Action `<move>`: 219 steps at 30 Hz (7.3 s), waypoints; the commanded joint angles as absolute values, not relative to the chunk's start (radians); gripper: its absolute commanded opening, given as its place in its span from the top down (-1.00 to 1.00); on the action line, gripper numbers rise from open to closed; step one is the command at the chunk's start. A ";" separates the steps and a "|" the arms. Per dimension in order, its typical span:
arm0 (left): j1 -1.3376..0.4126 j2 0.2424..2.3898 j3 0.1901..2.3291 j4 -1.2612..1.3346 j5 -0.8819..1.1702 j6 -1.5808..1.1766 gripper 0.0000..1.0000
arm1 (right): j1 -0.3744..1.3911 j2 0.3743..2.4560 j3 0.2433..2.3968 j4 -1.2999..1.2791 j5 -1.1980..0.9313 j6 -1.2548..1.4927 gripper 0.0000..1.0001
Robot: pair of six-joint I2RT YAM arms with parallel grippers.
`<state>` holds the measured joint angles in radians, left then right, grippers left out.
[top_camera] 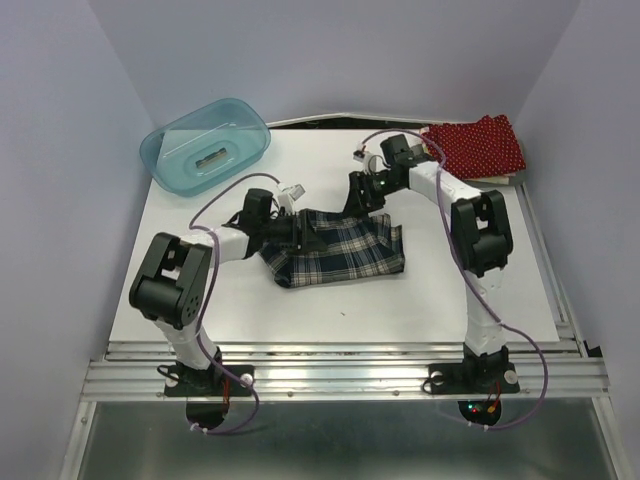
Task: Fold and stack the skirts
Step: Fold the skirt, then neatly place the folded skirt to the corner
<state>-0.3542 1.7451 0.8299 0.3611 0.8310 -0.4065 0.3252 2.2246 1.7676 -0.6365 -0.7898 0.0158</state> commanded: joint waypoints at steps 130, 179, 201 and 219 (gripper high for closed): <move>-0.749 1.295 0.980 -0.133 0.169 0.319 -0.97 | -0.012 2.048 1.971 -0.307 -0.351 -0.256 0.99; -0.744 1.345 0.994 -0.126 0.160 0.339 -0.97 | -0.291 2.100 2.203 -0.304 -0.472 -0.175 0.99; -0.736 1.385 1.022 -0.181 0.144 0.344 -0.97 | -0.423 2.388 2.174 -0.267 -0.417 -0.132 0.98; -0.733 1.401 1.035 -0.178 0.158 0.347 -0.97 | -0.434 2.264 2.079 -0.138 -0.307 -0.118 -0.51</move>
<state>-0.7372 1.4040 0.9894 -0.1852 0.1471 0.3389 -0.4179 2.3848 2.1273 -0.2363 -0.3286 -0.1375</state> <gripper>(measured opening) 0.985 0.697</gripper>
